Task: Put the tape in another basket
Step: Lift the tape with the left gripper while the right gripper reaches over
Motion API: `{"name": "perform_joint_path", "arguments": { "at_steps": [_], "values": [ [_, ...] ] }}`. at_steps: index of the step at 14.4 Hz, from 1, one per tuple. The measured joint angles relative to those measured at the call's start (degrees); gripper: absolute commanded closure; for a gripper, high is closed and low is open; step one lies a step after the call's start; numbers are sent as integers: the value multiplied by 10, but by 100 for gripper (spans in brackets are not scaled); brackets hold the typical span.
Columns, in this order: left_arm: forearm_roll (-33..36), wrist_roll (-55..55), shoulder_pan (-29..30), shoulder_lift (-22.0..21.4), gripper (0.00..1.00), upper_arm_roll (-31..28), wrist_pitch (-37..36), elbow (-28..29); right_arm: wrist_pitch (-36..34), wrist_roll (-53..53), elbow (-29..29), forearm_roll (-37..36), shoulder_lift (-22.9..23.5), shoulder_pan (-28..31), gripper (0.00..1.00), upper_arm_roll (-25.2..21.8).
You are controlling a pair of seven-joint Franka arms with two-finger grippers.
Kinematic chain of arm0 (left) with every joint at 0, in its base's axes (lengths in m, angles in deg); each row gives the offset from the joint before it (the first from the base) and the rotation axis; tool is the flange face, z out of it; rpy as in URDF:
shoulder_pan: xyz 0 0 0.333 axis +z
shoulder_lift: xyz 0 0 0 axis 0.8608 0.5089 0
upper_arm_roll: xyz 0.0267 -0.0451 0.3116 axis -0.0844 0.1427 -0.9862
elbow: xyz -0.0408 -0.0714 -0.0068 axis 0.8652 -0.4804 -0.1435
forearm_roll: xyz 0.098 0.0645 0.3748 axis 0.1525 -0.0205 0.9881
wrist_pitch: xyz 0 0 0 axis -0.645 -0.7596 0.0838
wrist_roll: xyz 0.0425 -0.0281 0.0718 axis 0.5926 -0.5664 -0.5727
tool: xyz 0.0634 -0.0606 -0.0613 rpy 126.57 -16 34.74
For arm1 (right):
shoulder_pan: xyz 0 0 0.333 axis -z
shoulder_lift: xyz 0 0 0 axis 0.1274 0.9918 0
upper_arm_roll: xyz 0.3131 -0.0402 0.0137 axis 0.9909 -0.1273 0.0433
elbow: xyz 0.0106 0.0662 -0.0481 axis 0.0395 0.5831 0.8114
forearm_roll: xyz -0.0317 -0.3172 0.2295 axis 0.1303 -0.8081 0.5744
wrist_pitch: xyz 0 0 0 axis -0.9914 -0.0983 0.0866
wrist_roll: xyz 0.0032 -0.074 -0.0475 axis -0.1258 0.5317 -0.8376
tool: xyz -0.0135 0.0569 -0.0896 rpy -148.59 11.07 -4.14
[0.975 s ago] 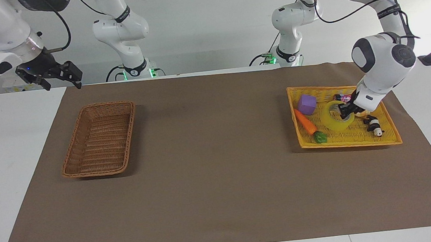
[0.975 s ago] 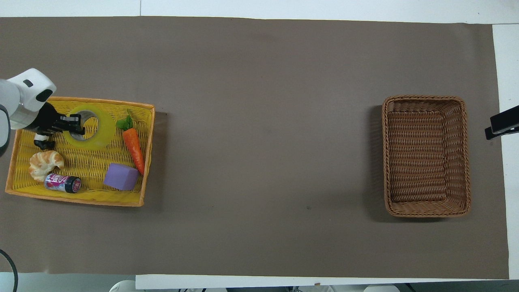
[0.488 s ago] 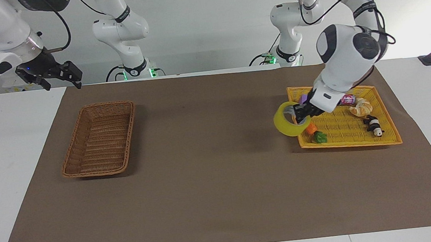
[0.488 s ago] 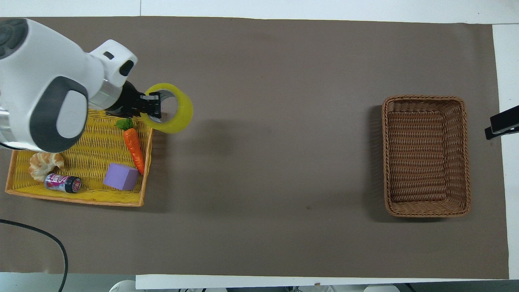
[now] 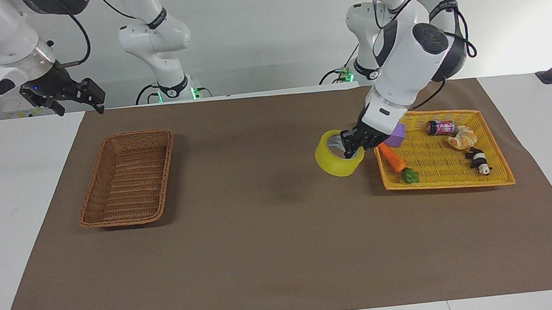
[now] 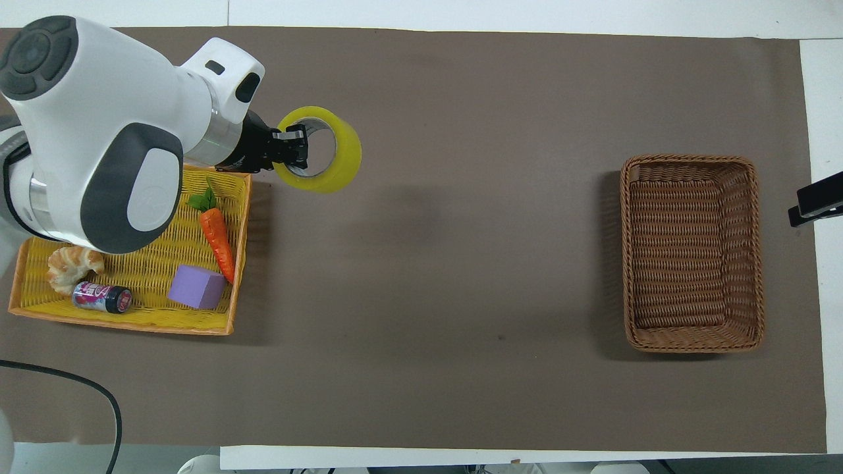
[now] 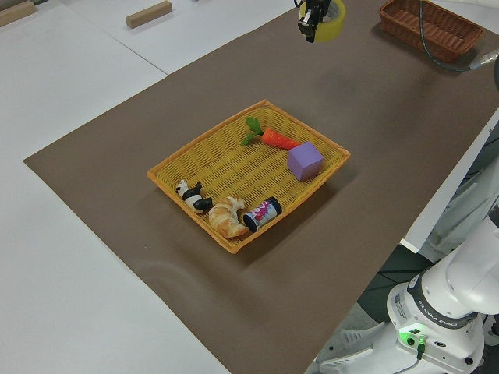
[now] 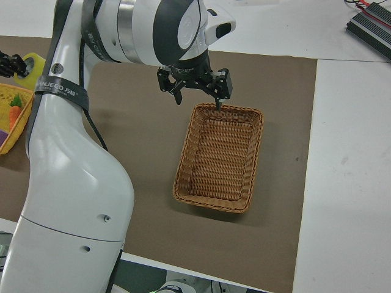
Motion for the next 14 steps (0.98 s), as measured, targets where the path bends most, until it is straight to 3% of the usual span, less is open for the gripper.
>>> {"name": "perform_joint_path", "arguments": {
  "at_steps": [2,3,6,9,11,14],
  "values": [
    [-6,0,0,0,100,0,0,-9,1,-33,1,29,0,-1,1,1],
    [-8,0,0,0,100,0,-1,-10,8,-53,4,80,-1,2,1,0],
    [-15,0,-3,0,100,1,-5,-10,68,-81,48,247,-3,17,1,-3],
    [-19,-2,-15,0,100,2,-24,-10,155,-83,131,457,-1,13,1,-2],
    [-20,-21,-30,0,100,2,-27,-11,242,-90,182,581,6,-26,1,0],
    [-20,-38,-49,0,100,2,-27,-11,333,-82,204,635,25,-116,1,5]
  ]
}}
